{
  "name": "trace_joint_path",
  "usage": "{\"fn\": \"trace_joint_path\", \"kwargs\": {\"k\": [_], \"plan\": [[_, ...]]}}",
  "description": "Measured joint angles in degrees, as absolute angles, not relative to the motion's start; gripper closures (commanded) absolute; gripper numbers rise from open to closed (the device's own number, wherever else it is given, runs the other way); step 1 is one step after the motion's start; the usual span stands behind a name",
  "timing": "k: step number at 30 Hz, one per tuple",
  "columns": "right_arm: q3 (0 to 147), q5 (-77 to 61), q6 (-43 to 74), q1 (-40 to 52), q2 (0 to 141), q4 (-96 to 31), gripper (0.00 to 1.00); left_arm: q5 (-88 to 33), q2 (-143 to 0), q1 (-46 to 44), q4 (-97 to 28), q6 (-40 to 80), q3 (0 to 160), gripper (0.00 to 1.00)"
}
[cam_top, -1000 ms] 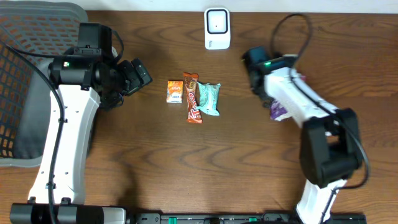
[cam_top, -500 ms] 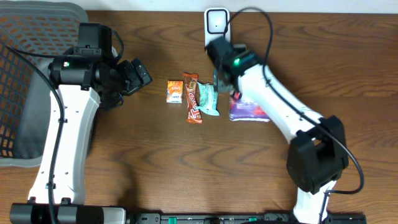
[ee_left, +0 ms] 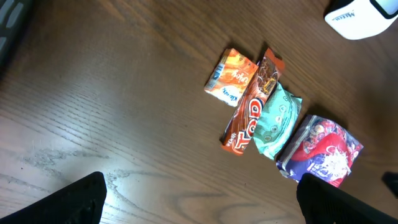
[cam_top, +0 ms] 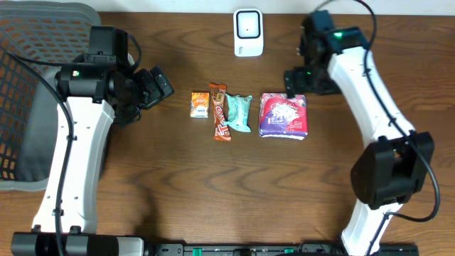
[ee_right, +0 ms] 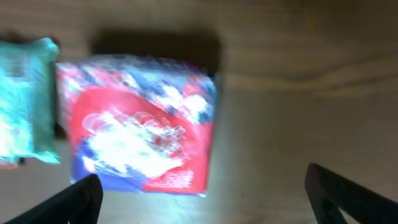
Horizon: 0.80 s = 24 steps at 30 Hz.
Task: Scan the item barcode
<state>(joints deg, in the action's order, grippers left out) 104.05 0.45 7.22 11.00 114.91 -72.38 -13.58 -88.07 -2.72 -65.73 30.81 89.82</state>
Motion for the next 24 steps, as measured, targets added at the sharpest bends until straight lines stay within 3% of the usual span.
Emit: {"fn": "trace_joint_path", "kwargs": {"k": [5,12,16,21,24], "plan": [[94.1,-12.0,4.3,3.8,114.9,-63.5,0.03,-13.6,-88.1,-2.7,-65.7,30.8,89.8,0.02],[79.8,-29.8,2.9,-0.5,114.9,-48.2,0.24,-13.6,-88.1,-2.7,-65.7,30.8,89.8,0.02],[73.2,-35.0,3.6,-0.3,114.9,-40.2,0.43,-13.6,-88.1,-2.7,-65.7,30.8,89.8,0.02],[68.8,-38.5,8.4,0.0,114.9,-32.9,0.91,-13.6,-88.1,-2.7,-65.7,30.8,89.8,0.02],[68.7,-39.8,12.6,0.0,114.9,-31.0,0.97,-13.6,-88.1,-2.7,-65.8,30.8,89.8,0.02]]}}
